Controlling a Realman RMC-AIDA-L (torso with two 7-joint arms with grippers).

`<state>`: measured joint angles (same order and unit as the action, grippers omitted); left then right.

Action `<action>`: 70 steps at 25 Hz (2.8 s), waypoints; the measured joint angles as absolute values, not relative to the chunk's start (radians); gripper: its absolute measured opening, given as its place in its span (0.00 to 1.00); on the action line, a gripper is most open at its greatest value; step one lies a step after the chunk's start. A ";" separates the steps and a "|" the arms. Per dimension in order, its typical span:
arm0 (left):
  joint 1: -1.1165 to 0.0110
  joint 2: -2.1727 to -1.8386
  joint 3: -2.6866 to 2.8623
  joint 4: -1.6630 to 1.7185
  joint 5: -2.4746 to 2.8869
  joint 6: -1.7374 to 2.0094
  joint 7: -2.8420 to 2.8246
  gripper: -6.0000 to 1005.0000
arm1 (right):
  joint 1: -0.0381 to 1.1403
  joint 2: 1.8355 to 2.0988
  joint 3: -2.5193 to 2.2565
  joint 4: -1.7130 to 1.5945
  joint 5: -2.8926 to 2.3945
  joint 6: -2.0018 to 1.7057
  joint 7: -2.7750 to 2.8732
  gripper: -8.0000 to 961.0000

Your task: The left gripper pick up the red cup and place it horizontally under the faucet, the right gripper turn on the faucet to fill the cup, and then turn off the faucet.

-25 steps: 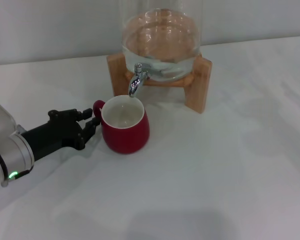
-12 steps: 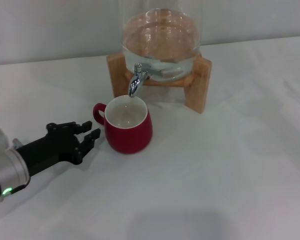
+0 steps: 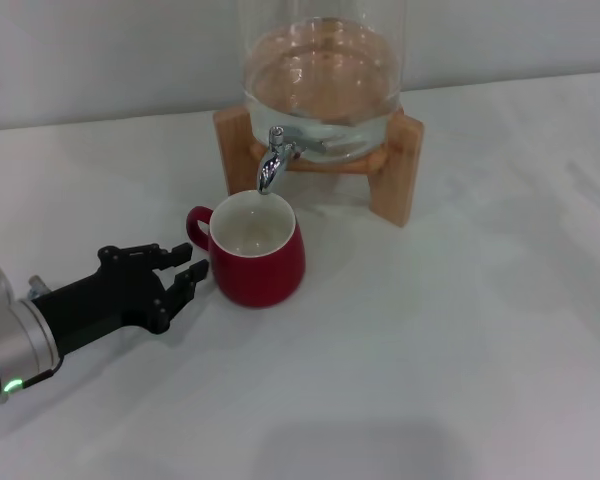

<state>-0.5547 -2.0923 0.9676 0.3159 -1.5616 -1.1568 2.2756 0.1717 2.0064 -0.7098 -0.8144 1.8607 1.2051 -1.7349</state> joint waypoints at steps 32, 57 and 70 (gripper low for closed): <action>-0.621 -2.091 1.006 0.305 -1.591 -1.070 2.275 0.27 | 0.178 2.006 -0.701 -0.781 1.861 1.213 -1.749 0.83; -0.269 -2.088 1.191 0.750 -1.717 -1.312 2.107 0.27 | 0.177 2.005 -0.686 -0.778 1.870 1.213 -1.746 0.83; -0.079 -2.085 1.155 0.865 -2.014 -1.357 2.092 0.29 | 0.179 2.005 -0.686 -0.778 1.864 1.212 -1.748 0.83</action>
